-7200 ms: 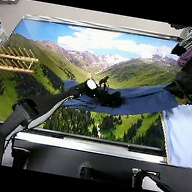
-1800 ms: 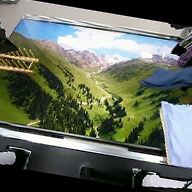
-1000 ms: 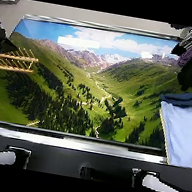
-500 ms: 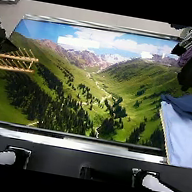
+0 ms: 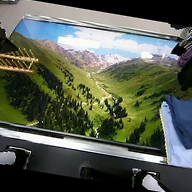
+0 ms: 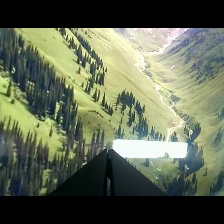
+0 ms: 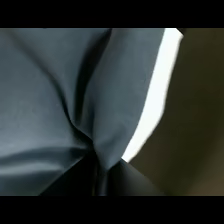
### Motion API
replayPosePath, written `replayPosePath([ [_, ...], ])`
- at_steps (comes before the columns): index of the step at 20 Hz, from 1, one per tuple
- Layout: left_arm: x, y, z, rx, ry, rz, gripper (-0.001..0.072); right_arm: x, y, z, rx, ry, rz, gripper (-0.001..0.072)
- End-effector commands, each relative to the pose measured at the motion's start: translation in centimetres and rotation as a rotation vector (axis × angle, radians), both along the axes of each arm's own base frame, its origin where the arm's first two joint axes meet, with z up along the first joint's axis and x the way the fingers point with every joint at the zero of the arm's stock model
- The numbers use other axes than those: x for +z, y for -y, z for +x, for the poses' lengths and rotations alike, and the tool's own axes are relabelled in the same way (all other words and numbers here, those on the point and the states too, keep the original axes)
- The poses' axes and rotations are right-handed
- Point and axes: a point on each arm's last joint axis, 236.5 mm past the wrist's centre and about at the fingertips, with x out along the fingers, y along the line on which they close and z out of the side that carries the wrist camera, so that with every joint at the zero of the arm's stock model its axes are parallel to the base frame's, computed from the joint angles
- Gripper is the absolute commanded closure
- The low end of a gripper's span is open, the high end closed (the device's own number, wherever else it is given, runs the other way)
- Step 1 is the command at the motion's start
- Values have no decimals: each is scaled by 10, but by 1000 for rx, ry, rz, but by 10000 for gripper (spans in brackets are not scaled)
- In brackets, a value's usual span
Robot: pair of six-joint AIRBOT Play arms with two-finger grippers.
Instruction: Fold the clothes and pants, and hang the long-sleeved shirts on hangers.
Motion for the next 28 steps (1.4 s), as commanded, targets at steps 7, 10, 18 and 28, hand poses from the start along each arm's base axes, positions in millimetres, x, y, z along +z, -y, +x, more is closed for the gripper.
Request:
replayPosePath([
  [7,-1,0,-2,0,-10,-3,693,-27,7,-58,98,-238,-30,682],
  [10,-1,0,-2,-2,-12,-3,693,-30,8,-58,101,-239,-35,684],
  [18,-2,1,-3,-4,-15,-2,693,-15,16,-70,151,-304,-56,172],
  [28,-65,29,1,-160,-48,155,694,56,-164,166,847,690,222,681],
])
